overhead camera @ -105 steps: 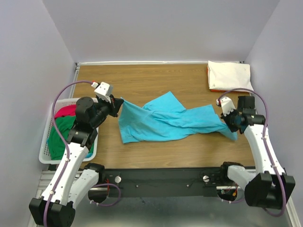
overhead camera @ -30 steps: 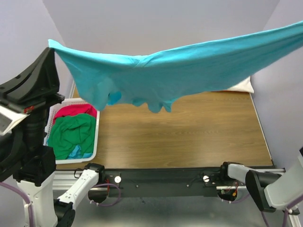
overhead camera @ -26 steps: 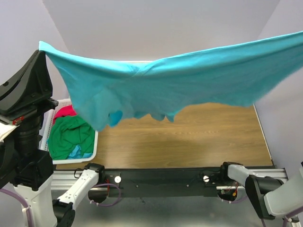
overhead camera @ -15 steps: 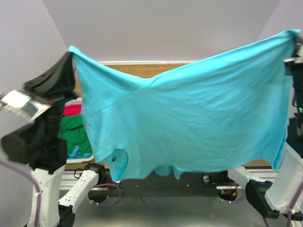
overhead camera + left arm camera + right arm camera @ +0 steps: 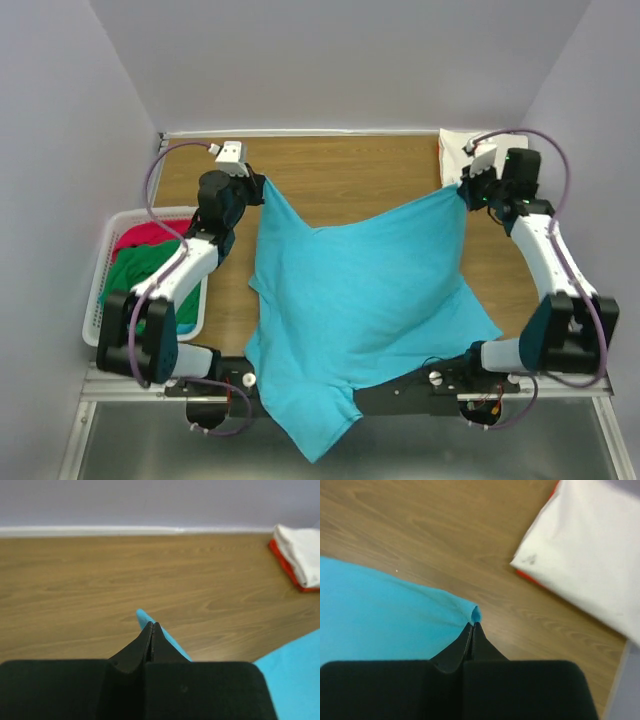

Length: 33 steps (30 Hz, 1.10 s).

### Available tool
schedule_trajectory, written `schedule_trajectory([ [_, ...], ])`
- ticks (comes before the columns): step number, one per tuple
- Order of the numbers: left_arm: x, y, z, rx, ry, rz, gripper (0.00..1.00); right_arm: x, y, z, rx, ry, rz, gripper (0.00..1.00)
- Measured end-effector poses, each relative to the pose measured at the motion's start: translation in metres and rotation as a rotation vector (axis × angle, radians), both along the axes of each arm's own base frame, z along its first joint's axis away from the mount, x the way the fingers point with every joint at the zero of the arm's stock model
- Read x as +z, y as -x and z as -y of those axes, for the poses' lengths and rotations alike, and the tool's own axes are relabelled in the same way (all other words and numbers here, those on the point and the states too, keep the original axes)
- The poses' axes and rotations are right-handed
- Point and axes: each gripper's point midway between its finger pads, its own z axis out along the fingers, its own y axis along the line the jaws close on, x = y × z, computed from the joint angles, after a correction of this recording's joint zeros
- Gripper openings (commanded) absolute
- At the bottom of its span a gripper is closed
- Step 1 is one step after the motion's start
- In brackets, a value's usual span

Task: Fold and stack the t-shirts
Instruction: Flatten the tshirt out, then fold the tshirt

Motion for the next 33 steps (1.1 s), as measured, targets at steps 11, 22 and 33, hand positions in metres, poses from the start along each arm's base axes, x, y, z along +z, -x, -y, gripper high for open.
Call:
schedule_trajectory([
  [11,-0.077,-0.131,0.016,-0.021,0.019,-0.217,0.00,-0.142,-0.078,0.000,-0.029,-0.109,-0.247,0.01],
  [22,-0.082,-0.149,0.005,-0.043,0.020,-0.261,0.00,-0.118,-0.103,0.015,-0.102,-0.086,-0.155,0.00],
  [33,-0.061,-0.108,0.002,-0.096,0.021,-0.234,0.00,-0.128,-0.097,0.025,-0.142,-0.107,-0.181,0.00],
])
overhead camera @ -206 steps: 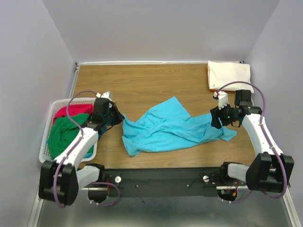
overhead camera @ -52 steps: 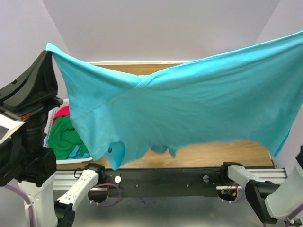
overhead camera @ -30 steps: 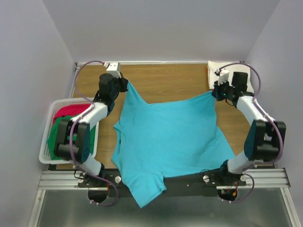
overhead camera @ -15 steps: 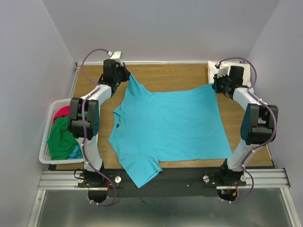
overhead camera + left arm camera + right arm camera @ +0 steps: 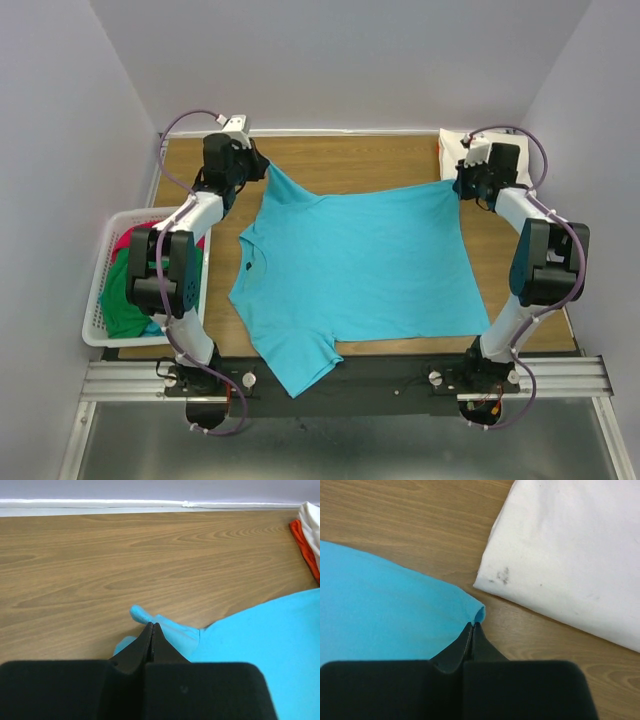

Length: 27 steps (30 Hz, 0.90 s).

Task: Fold and stack the t-shirts
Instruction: Fold the tshirt

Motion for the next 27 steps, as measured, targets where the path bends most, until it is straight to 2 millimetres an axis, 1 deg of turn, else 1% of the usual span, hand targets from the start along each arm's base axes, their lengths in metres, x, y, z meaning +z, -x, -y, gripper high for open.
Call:
schedule_trajectory([
  [3,0.004,0.013,-0.001,-0.008,0.005,0.006,0.00,-0.001,0.001,0.006,-0.018,-0.007,-0.002,0.01],
  [5,0.002,0.020,-0.002,-0.009,0.006,0.001,0.00,-0.003,0.002,0.008,-0.024,-0.008,-0.006,0.01],
  [8,0.000,0.033,-0.003,-0.011,0.006,-0.007,0.00,-0.011,0.007,0.011,-0.034,-0.015,-0.024,0.01],
  [12,0.007,0.053,-0.005,-0.013,0.014,0.000,0.00,-0.022,0.016,0.013,-0.044,-0.030,-0.054,0.00],
  [15,0.015,0.066,-0.006,-0.015,0.021,0.015,0.00,-0.027,0.021,0.016,-0.049,-0.038,-0.066,0.01],
  [16,0.019,0.071,-0.007,-0.016,0.022,0.024,0.00,-0.027,0.022,0.017,-0.051,-0.039,-0.067,0.00],
  [21,0.030,0.088,-0.008,-0.017,0.027,0.046,0.00,-0.026,0.027,0.021,-0.059,-0.044,-0.065,0.00],
  [27,0.031,0.104,-0.010,-0.016,0.029,0.046,0.00,-0.021,0.033,0.025,-0.065,-0.052,-0.055,0.00],
])
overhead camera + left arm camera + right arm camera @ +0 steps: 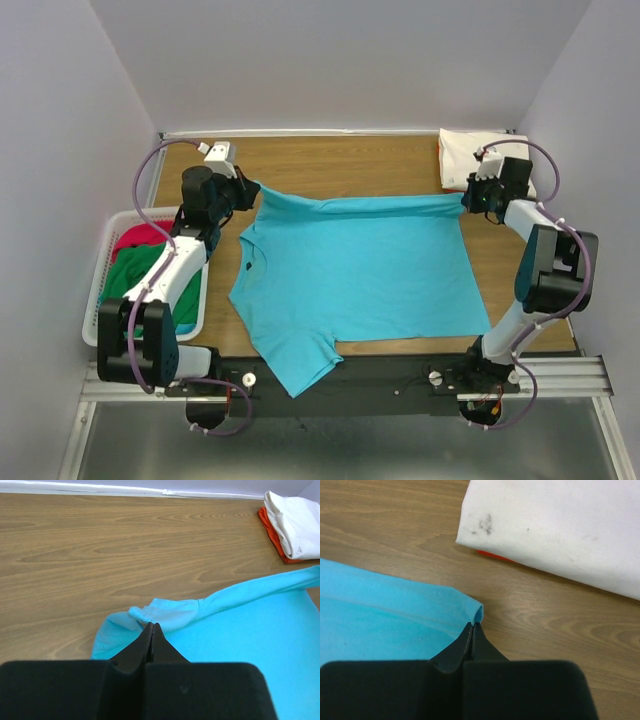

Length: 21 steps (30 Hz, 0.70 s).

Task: Fold and stack the t-shirts
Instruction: Fold the tshirt

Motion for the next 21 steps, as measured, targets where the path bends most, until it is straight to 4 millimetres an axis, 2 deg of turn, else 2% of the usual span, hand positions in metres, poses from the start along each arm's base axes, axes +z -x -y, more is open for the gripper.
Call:
schedule_trajectory([
  [10,-0.008,0.028,-0.003,0.001,0.000,-0.024,0.00,0.010,0.007,0.006,-0.008,-0.007,0.022,0.01],
  [16,-0.018,0.034,-0.006,0.014,-0.007,-0.059,0.00,0.009,0.021,0.002,0.011,-0.012,0.019,0.00],
  [21,-0.020,0.037,-0.009,0.033,-0.014,-0.077,0.00,0.016,0.031,-0.003,0.035,-0.007,0.040,0.01],
])
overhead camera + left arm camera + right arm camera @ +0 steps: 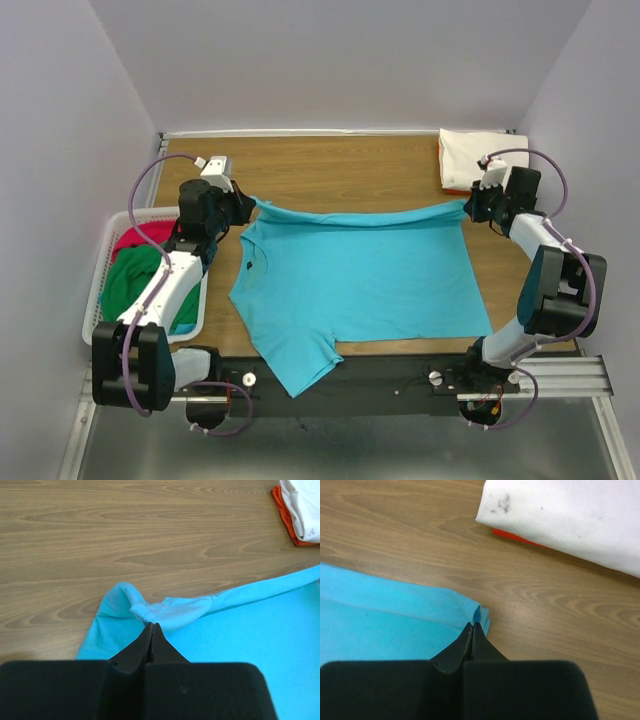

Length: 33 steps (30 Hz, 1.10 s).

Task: Fold and stack the t-shirts
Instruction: Fold the tshirt

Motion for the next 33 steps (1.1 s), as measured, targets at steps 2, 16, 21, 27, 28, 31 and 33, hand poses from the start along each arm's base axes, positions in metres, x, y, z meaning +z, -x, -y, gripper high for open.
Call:
schedule_trajectory([
  [2,0.002,0.001,-0.003,0.013,-0.004,0.003,0.00,0.003,0.006,-0.001,0.007,0.008,0.008,0.00],
  [16,-0.002,0.030,-0.010,0.041,-0.007,-0.017,0.00,-0.001,0.024,-0.004,0.029,0.035,0.009,0.01],
  [21,-0.017,0.038,-0.010,0.044,-0.006,-0.064,0.00,0.006,0.029,-0.005,0.038,0.052,0.030,0.01],
  [27,-0.022,0.044,-0.010,0.053,0.015,-0.092,0.00,0.002,0.036,-0.005,0.056,0.077,0.030,0.01],
  [28,-0.021,0.045,-0.010,0.056,0.022,-0.094,0.00,-0.001,0.039,-0.005,0.060,0.082,0.024,0.02],
  [31,-0.025,0.050,-0.008,0.058,0.042,-0.125,0.06,-0.012,0.050,-0.003,0.058,0.108,-0.007,0.31],
  [33,-0.029,0.055,-0.005,0.049,0.062,-0.156,0.27,-0.017,0.060,0.003,0.044,0.146,-0.028,0.50],
])
